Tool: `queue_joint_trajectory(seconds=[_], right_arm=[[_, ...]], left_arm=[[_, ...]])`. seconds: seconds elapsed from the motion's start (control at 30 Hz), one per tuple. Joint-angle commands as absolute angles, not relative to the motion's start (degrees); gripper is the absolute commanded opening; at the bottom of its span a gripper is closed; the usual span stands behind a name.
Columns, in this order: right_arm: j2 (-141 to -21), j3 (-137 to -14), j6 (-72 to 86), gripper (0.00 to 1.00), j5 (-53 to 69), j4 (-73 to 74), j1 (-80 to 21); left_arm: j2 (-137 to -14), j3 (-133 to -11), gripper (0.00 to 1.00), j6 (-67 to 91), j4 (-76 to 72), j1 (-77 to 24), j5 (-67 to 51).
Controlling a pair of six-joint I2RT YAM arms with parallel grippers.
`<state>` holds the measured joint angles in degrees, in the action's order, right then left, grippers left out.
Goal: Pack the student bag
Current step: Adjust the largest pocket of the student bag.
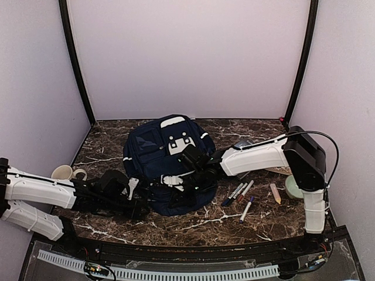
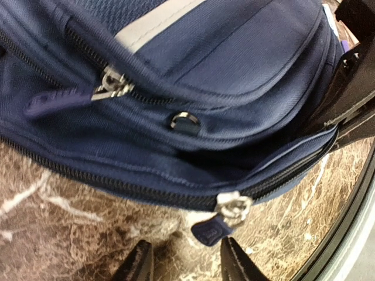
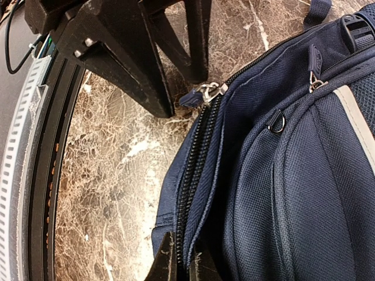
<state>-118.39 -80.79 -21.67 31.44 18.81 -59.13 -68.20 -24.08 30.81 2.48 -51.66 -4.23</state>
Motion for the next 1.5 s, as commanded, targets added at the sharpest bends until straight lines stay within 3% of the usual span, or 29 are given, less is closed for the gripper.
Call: queue_joint_trajectory(seconds=[0.0, 0.13, 0.3, 0.4, 0.77, 1.33, 1.4, 1.43, 1.47], right_arm=[[-117.75, -80.6, -20.56, 0.0, 31.0, 19.48, -58.7], [-117.84, -80.67, -19.94, 0.0, 31.46, 19.34, -58.54], [-117.58, -80.57, -20.08, 0.0, 31.28, 19.75, -58.21], [-116.59, -79.48, -20.49, 0.0, 30.97, 20.05, -57.64], [-115.32, -77.33, -21.21, 0.0, 31.23, 20.15, -56.78], [-115.61, -78.16, -20.34, 0.0, 31.48, 20.24, -56.78], [-115.2, -78.98, -20.07, 0.0, 31.8, 21.26, -56.78], [-114.56, -79.35, -19.99, 0.0, 31.82, 21.94, -56.71], [-113.49, -79.7, -20.14, 0.06, 31.71, 22.67, -56.63]], left_arm=[[-68.95, -24.81, 0.43, 28.74, -2.01, -52.03, -4.54], [-71.39, -26.02, 0.4, 28.03, -4.08, -52.03, -2.97], [-73.97, -28.24, 0.1, 26.89, -3.5, -52.03, -3.11], [-72.89, -29.88, 0.0, 26.68, 2.47, -52.03, -1.37], [-69.73, -27.25, 0.0, 29.82, 15.14, -44.38, 3.77], [-78.23, -33.58, 0.0, 27.58, 12.18, -39.03, 10.02], [-77.0, -33.96, 0.06, 27.45, 13.74, -39.07, 8.77], [-75.83, -34.5, 0.13, 27.81, 15.54, -39.11, 8.56], [-74.18, -35.09, 0.21, 28.39, 17.89, -39.28, 8.57]])
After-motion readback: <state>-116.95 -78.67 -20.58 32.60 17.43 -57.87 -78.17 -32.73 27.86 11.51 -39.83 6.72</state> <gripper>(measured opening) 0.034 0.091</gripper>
